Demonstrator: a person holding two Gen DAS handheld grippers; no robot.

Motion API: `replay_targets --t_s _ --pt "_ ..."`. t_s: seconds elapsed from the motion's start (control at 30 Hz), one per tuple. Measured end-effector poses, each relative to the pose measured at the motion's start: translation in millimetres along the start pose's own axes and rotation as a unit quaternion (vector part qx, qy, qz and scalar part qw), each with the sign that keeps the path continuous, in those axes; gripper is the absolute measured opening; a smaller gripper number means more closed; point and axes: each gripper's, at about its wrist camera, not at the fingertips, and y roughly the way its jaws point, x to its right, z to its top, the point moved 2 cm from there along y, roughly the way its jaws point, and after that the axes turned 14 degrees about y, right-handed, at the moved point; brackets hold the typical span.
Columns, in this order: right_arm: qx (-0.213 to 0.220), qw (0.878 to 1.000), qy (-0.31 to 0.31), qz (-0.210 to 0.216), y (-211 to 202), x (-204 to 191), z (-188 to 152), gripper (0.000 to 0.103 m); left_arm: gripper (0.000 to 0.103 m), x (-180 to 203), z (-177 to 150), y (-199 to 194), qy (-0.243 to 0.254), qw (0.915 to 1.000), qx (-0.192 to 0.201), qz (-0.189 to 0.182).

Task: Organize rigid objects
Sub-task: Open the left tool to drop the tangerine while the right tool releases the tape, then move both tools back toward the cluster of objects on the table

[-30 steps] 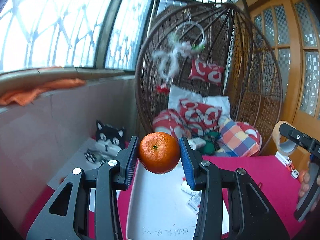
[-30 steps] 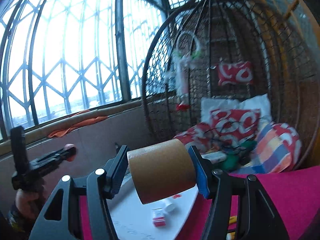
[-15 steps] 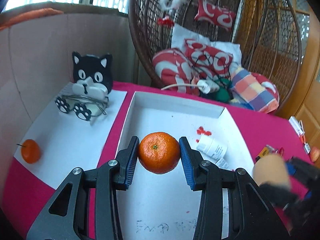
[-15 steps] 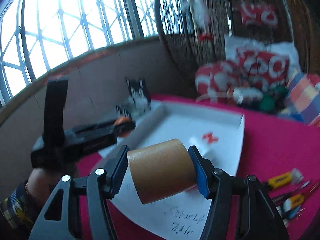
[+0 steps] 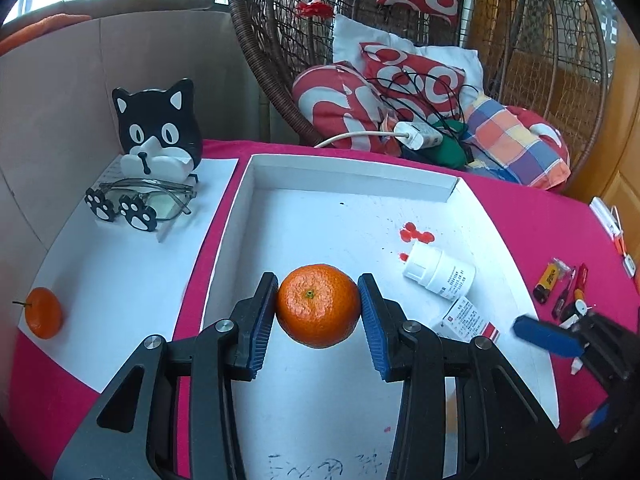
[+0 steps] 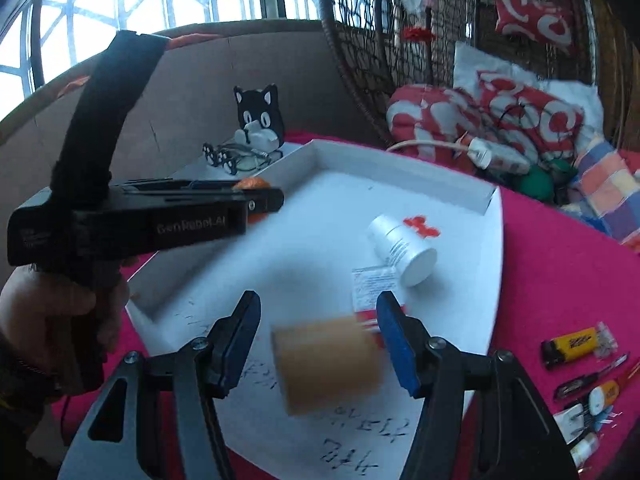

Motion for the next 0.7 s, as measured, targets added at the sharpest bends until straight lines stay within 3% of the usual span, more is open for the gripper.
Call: replay_targets --t_s 0.03,0.07,0.1,0.13,0.17,0.2,0.3,0.43,0.7 --pt "0.006 1.000 -0.001 -0.004 -1.2 0.9 1.5 0.069 0.041 -0.5 0.6 -0.1 -0.002 1.0000 -0.001 0.002" --pt "0.014 1.000 -0.001 -0.009 -4.4 2.3 3.1 0.086 0.047 -1.1 1.5 -1.8 -0.004 1.0000 0.002 0.005" --pt "0.020 1.000 0.001 -0.011 -6.2 3.8 4.5 0.092 0.054 -1.7 1.8 -3.7 -0.005 0.9999 0.005 0.007" --pt "0.030 0.999 0.004 -0.012 -10.0 5.2 5.9 0.097 0.080 -2.0 3.0 -8.2 -0.006 0.9998 0.014 0.014" --pt "0.036 0.999 0.004 -0.014 -12.1 5.5 7.3 0.103 0.098 -2.7 4.0 -14.1 -0.008 0.9994 0.026 0.022" --pt "0.046 0.999 0.006 -0.015 -16.2 6.2 8.1 0.103 0.103 -3.8 3.8 -17.7 -0.009 0.9989 0.033 0.032" --pt "0.062 0.998 0.009 -0.020 -25.3 7.6 10.7 0.103 0.103 -12.8 3.1 -41.5 -0.034 0.9936 0.069 0.082" --pt "0.076 0.997 0.019 -0.025 -34.9 12.0 13.7 0.103 0.103 -23.0 0.9 -67.1 -0.072 0.9877 0.107 0.087" --pt "0.097 0.994 0.047 -0.025 -51.0 23.2 18.3 0.103 0.103 -13.0 5.0 -93.4 -0.070 0.9856 0.124 0.091"
